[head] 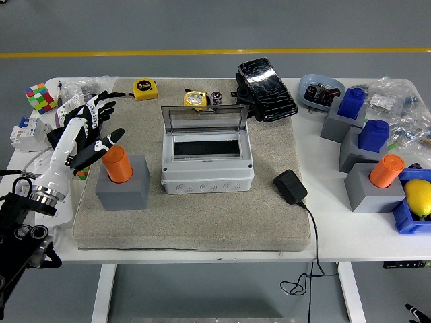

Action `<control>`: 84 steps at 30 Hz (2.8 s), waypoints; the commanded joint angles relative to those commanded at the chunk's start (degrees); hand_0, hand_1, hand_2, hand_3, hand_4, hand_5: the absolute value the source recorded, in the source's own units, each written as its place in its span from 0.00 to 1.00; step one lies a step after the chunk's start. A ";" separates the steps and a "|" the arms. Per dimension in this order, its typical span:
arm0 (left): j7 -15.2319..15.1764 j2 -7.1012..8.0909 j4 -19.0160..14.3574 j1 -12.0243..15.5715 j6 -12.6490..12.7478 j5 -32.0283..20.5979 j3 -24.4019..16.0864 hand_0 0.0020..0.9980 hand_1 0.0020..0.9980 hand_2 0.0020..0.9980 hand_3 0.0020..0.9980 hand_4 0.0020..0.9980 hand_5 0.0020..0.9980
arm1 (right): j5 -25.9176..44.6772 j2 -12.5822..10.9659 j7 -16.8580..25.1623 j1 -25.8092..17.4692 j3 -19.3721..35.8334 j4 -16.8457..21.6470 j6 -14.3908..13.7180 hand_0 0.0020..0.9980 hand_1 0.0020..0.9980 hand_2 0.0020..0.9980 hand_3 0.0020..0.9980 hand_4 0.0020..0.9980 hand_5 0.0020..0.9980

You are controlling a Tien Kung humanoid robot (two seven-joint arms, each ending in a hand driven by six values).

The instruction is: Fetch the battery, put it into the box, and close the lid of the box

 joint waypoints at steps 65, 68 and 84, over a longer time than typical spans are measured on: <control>-10.22 -2.99 7.53 -5.53 4.87 -14.89 13.16 0.13 0.08 0.16 0.20 0.83 0.00 | 0.70 0.28 0.14 -0.26 -1.57 -0.21 0.07 0.66 0.62 0.60 0.55 0.95 0.46; -10.46 -3.01 6.84 -5.72 5.05 -14.96 13.53 0.13 0.08 0.16 0.20 0.83 0.00 | 0.77 0.26 0.20 -0.19 -1.66 -0.21 0.03 0.66 0.62 0.60 0.55 0.95 0.46; 2.54 -0.28 -7.91 -13.30 7.96 6.93 17.04 0.11 0.06 0.16 0.20 0.85 0.00 | 1.45 -0.34 0.34 0.29 -3.45 -0.26 -0.27 0.66 0.62 0.60 0.55 0.95 0.46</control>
